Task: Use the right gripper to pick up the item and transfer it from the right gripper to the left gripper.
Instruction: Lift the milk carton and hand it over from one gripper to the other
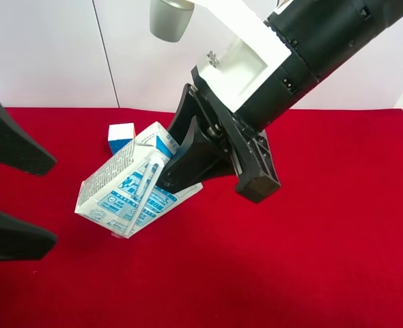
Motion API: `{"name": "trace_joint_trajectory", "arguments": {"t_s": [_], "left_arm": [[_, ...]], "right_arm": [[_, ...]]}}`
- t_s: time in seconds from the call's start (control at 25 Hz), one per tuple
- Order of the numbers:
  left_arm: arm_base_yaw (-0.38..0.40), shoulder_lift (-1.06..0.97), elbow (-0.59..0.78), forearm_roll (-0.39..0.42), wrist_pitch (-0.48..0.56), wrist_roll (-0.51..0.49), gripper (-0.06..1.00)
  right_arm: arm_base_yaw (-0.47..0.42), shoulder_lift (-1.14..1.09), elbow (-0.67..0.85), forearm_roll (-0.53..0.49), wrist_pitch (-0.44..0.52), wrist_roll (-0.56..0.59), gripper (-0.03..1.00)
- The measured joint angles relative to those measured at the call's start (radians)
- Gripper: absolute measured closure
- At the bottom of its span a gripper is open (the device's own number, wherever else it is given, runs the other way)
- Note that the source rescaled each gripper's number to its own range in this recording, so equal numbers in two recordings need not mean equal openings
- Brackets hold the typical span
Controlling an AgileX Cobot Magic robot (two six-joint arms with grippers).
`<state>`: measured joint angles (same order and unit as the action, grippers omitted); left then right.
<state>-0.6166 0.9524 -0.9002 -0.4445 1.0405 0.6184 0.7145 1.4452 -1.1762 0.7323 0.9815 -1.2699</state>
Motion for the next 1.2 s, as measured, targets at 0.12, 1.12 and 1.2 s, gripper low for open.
{"name": "trace_joint_trajectory", "arguments": {"t_s": [0.12, 1.12, 1.2], "left_arm": [[0.000, 0.039, -0.012, -0.001, -0.005, 0.005, 0.18], [0.000, 0.103, -0.019, -0.038, -0.068, 0.071, 0.39], [0.000, 0.103, -0.019, -0.034, -0.075, 0.072, 0.60]], "right_arm": [[0.000, 0.000, 0.000, 0.005, 0.000, -0.013, 0.97], [0.000, 0.000, 0.000, 0.186, -0.057, -0.139, 0.97], [0.000, 0.000, 0.000, 0.186, -0.054, -0.139, 0.97]]}}
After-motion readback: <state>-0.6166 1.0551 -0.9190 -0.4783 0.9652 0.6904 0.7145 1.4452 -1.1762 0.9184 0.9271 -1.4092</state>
